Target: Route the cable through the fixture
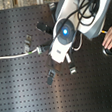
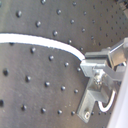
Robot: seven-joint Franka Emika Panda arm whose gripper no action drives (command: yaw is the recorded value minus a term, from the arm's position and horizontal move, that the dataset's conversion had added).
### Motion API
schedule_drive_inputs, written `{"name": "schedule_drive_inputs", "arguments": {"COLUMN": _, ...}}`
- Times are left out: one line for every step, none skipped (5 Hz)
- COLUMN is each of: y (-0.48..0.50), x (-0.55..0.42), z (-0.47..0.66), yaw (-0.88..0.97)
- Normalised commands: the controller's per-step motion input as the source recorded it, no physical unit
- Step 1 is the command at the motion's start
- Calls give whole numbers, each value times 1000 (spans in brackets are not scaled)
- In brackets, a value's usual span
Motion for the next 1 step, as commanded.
{"name": "schedule_drive_inputs", "arguments": {"y": 16, "x": 10, "z": 77, "yaw": 69}}
